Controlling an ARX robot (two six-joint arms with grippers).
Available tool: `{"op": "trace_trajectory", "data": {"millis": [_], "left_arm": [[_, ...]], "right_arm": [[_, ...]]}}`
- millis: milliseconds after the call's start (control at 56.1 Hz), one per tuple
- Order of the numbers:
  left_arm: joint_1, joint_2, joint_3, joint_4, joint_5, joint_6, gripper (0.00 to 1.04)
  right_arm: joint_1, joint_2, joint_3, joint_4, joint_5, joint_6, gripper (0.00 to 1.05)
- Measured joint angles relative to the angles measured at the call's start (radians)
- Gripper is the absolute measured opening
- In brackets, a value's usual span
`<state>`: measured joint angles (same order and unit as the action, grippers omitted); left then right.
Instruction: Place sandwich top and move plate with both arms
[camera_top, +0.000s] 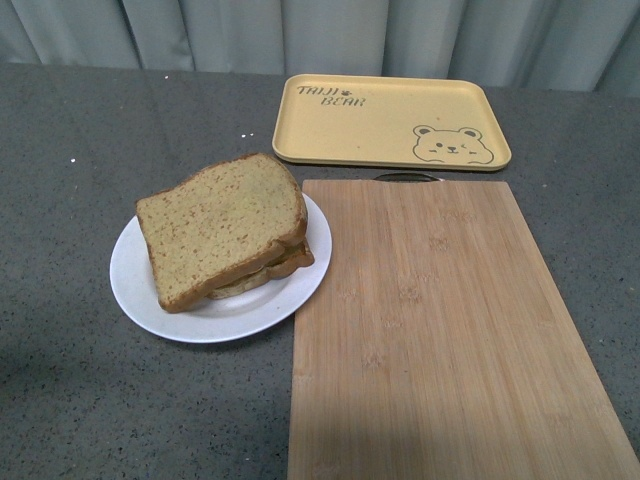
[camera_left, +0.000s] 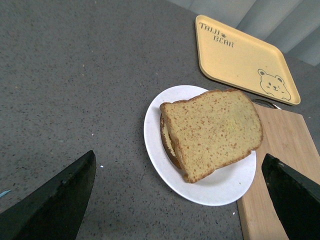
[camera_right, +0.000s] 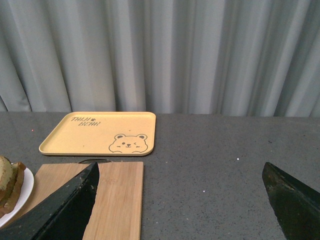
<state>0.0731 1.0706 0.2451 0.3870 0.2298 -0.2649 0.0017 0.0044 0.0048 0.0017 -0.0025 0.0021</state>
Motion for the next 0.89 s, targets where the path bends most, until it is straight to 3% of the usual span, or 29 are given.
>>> {"op": "trace_trajectory", "data": {"millis": [285, 660, 892], "left_arm": [[0.03, 0.589, 0.232, 0.028, 0.11, -0.095, 0.98], [-0.004, 0.83, 0.369, -0.005, 0.196, -0.279, 0.98], [-0.008, 0.895, 0.388, -0.003, 0.201, -0.393, 0.64]], "right_arm": [[0.0, 0.0, 0.0, 0.0, 0.0, 0.0, 0.95], [0.0, 0.0, 0.0, 0.0, 0.0, 0.0, 0.95], [0.0, 0.0, 0.0, 0.0, 0.0, 0.0, 0.95]]}}
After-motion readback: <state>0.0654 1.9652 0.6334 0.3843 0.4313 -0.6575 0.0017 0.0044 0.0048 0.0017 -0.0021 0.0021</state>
